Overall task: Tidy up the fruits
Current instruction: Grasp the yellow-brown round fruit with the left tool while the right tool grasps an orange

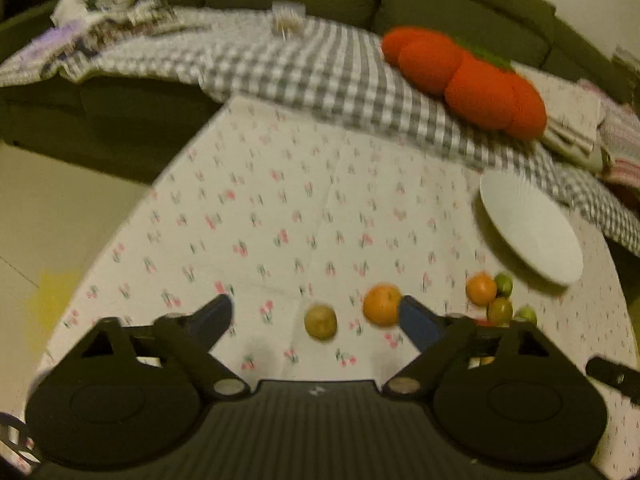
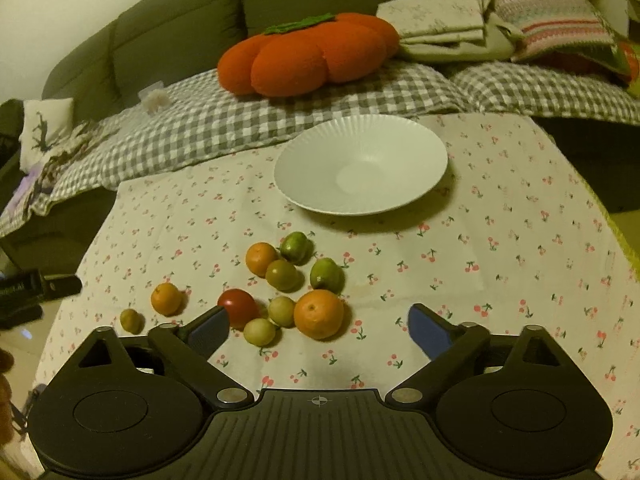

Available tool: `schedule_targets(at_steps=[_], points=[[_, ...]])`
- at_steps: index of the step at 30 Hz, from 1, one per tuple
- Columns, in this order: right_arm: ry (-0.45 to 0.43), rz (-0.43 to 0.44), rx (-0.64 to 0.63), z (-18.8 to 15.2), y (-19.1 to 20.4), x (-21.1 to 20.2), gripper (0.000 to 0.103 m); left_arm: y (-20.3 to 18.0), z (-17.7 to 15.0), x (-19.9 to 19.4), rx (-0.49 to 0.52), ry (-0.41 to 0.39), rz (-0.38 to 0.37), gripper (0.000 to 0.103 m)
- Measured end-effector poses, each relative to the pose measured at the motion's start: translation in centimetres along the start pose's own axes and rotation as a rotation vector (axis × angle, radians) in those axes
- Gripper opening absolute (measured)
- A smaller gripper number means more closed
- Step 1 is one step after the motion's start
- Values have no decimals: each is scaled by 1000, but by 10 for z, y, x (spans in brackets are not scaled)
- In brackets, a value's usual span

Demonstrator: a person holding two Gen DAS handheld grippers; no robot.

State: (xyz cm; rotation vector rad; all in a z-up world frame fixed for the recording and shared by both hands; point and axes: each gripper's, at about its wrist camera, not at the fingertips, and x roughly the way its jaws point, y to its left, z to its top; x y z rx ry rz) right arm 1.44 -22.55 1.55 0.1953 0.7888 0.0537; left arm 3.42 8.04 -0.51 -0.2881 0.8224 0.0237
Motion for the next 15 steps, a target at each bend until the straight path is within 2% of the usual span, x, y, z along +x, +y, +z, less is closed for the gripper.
schedule_targets(at_steps=[3, 6, 10, 15], points=[[21, 7, 34, -1, -4, 6, 85, -1, -6, 13, 11, 49, 15, 71], [22, 8, 41, -1, -8, 11, 85, -4, -10, 21, 40, 50, 54, 66], [44, 23, 51, -2, -11, 22, 83, -5, -12, 30, 59, 66, 66, 56], [75, 47, 72, -2, -12, 43, 74, -2, -9, 38, 63, 75, 66, 54]])
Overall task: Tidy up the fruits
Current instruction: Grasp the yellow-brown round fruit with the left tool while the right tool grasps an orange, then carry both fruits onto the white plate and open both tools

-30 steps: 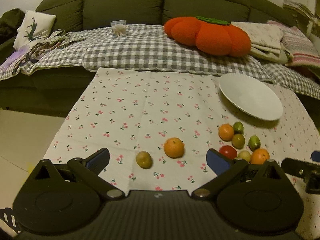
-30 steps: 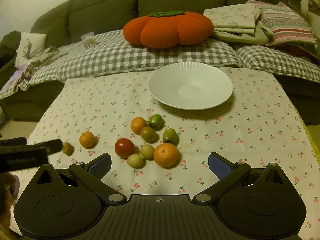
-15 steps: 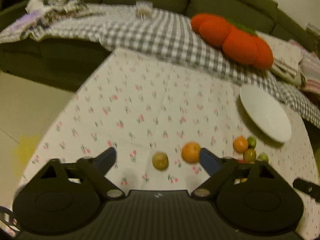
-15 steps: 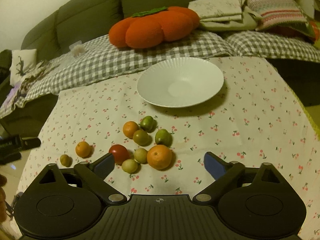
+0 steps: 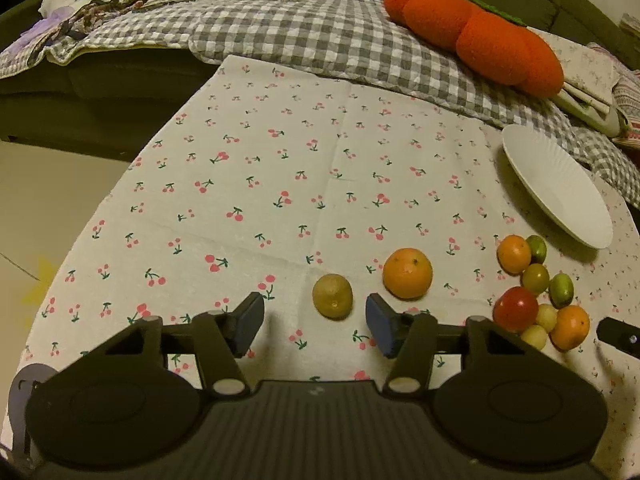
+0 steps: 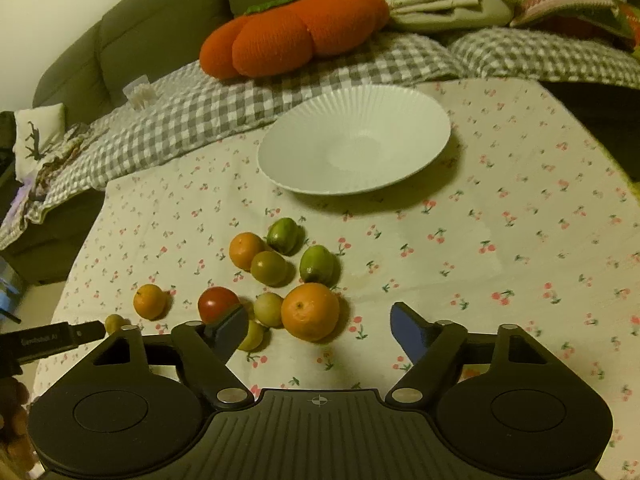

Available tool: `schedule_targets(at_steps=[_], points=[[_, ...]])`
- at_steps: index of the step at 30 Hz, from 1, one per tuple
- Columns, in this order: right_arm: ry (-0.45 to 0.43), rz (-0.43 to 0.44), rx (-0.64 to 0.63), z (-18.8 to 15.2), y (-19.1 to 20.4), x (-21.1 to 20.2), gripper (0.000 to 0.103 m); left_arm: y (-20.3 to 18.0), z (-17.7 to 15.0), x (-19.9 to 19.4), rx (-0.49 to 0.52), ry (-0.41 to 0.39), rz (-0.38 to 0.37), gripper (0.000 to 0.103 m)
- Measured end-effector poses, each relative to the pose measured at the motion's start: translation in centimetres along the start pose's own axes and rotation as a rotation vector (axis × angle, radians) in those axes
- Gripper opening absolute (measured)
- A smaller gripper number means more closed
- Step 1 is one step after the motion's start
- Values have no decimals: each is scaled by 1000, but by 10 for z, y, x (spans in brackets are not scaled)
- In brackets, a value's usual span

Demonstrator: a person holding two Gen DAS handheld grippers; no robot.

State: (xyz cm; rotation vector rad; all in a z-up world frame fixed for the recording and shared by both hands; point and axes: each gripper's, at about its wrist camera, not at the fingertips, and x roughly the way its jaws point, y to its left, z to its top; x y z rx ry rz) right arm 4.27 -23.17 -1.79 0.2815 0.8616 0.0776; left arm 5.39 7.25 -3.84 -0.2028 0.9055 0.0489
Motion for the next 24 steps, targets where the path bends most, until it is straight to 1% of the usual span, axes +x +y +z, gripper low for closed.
schedule_targets(at_steps=[3, 5, 7, 9, 10, 11, 12, 13, 14, 15, 19, 24], points=[[4, 9, 11, 3, -1, 11, 71, -2, -1, 8, 11, -5, -1, 49], [3, 6, 15, 4, -2, 19, 69, -5, -2, 14, 24, 6, 2, 46], [14, -6, 23, 4, -3, 27, 68, -6, -4, 23, 32, 31, 8, 40], [30, -10, 30, 3, -5, 35, 63, -8, -5, 26, 47, 8, 17, 38], [38, -10, 31, 2, -6, 39, 59, -9, -5, 28, 59, 11, 19, 35], [46, -4, 34, 1, -7, 43, 57, -10, -5, 28, 67, 3, 20, 32], [47, 3, 38, 0, -7, 45, 55, -11, -6, 29, 73, 1, 23, 24], [46, 9, 39, 0, -7, 45, 51, -11, -6, 29, 77, -1, 31, 22], [44, 19, 38, 0, -5, 45, 40, -12, -7, 29, 81, -2, 33, 22], [48, 31, 38, 0, -4, 44, 39, -11, -7, 29, 81, -1, 33, 22], [48, 13, 17, -1, 3, 42, 39, -8, -8, 28, 70, -1, 36, 22], [41, 12, 17, 1, 5, 34, 39, -8, -6, 18, 56, -18, 21, 22]])
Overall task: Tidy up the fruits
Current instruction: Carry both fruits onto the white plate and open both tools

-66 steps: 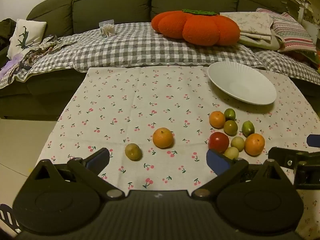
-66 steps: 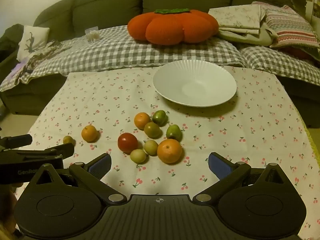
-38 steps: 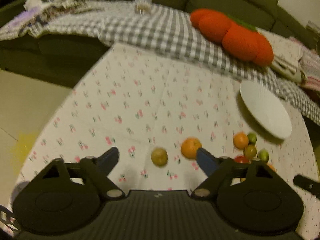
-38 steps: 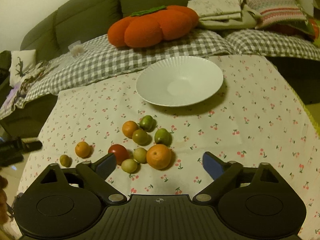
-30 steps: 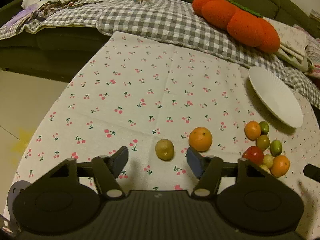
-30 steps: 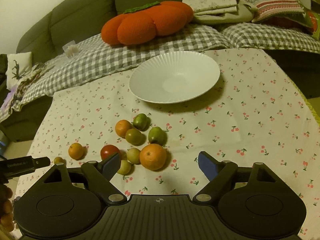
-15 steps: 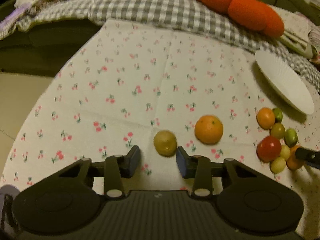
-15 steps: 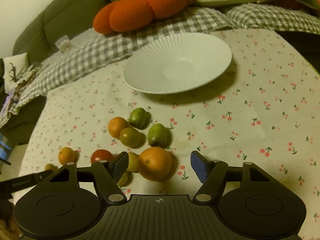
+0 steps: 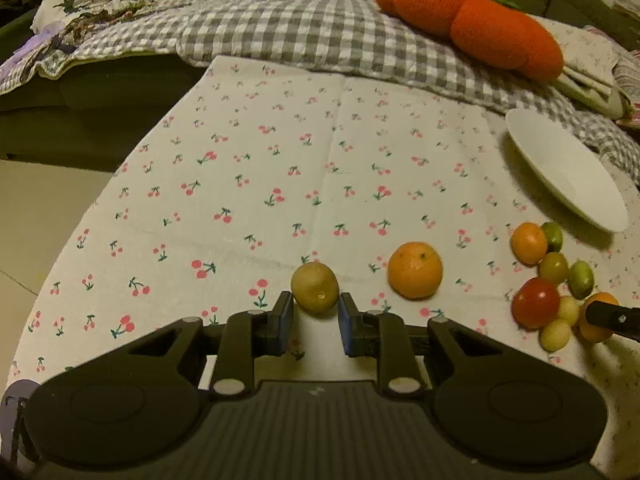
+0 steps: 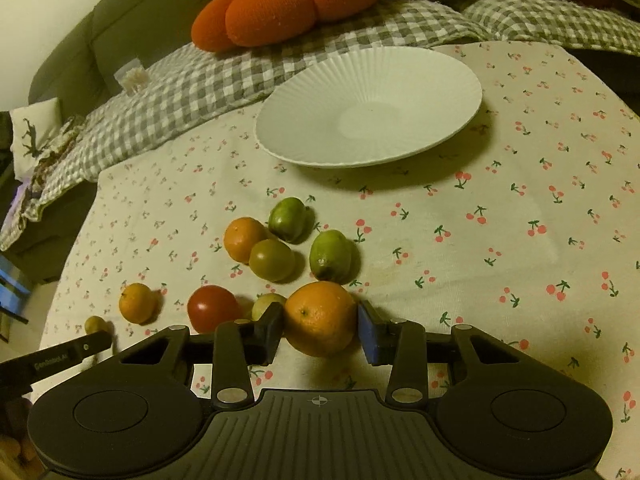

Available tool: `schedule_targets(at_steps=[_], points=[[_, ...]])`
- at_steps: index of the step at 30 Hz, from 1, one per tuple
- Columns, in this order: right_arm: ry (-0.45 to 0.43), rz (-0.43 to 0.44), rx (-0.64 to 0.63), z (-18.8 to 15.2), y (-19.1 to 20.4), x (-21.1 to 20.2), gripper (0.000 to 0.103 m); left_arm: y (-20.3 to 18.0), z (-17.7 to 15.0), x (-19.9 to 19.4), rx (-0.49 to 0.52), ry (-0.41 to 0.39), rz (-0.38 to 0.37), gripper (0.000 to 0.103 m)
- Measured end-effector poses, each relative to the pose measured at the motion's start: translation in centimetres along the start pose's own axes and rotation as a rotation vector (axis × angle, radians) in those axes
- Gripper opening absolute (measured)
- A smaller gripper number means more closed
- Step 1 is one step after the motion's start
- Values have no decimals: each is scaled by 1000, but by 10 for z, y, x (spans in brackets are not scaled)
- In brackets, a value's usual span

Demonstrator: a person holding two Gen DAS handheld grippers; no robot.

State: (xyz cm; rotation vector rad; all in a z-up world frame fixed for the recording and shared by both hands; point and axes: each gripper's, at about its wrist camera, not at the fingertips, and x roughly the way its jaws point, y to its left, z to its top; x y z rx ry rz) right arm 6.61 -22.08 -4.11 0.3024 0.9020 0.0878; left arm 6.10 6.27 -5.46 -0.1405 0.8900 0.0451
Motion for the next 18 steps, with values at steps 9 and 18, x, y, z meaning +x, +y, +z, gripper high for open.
schedule_targets(at_steps=[9, 18], points=[[-28, -15, 2, 6, -2, -20, 38, -2, 11, -29, -31, -45, -51, 22], [-67, 2, 59, 26, -16, -38, 38, -13, 34, -50, -21, -109, -96, 22]])
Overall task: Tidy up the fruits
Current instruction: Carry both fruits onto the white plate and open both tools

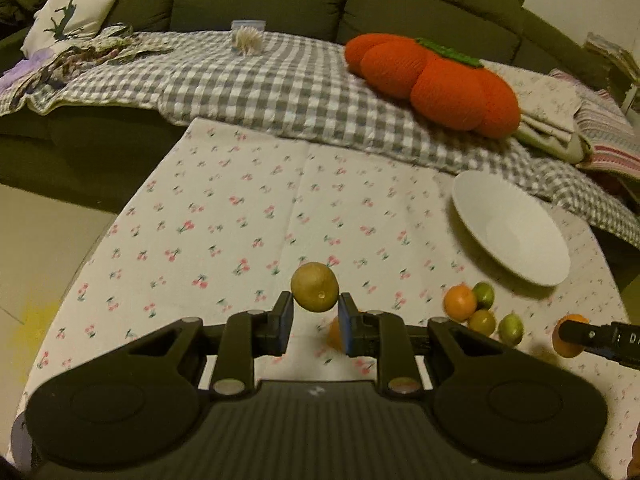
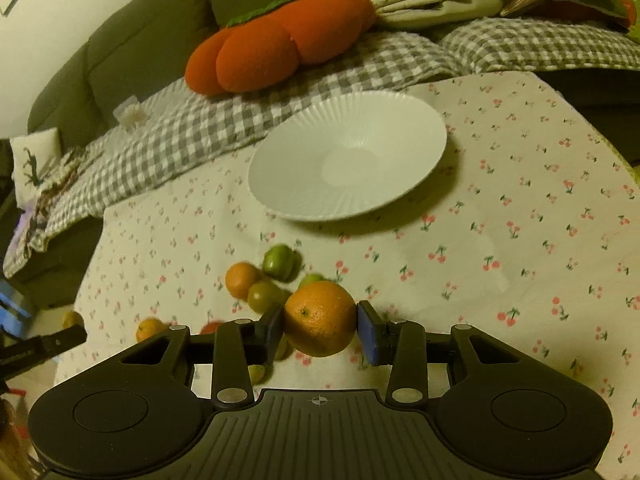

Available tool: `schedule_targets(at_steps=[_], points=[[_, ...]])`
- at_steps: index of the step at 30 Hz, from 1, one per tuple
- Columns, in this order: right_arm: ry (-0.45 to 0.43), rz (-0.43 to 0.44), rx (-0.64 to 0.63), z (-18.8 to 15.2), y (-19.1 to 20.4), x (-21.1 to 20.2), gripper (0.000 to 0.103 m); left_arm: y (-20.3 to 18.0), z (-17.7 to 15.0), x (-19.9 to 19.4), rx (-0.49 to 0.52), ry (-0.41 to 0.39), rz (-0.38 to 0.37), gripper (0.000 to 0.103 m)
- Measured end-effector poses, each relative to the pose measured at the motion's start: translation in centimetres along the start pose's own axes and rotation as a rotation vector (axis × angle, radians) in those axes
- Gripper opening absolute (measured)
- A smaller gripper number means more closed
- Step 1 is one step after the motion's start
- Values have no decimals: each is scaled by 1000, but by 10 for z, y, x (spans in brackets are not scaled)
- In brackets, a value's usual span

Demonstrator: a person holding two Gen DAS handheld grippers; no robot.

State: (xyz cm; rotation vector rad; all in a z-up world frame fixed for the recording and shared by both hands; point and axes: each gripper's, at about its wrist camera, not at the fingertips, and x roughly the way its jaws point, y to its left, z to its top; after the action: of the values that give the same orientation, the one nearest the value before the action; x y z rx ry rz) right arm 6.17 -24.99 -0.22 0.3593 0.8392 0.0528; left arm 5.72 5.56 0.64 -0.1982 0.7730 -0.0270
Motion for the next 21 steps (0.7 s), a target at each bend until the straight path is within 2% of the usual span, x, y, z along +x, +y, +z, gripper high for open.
schedule_targets(at_steps=[6, 10, 15, 21], points=[[-44, 4, 46, 31, -12, -7, 38, -19, 19, 11, 5, 17, -37, 22], [-56, -4, 51, 51, -18, -4, 38, -45, 35, 21, 62, 5, -83, 22], [-54, -5, 43, 70, -19, 8, 38, -80, 49, 53, 86, 35, -175, 22], [-39, -29, 50, 85, -29, 35, 38, -119, 57, 95, 143, 29, -243, 22]])
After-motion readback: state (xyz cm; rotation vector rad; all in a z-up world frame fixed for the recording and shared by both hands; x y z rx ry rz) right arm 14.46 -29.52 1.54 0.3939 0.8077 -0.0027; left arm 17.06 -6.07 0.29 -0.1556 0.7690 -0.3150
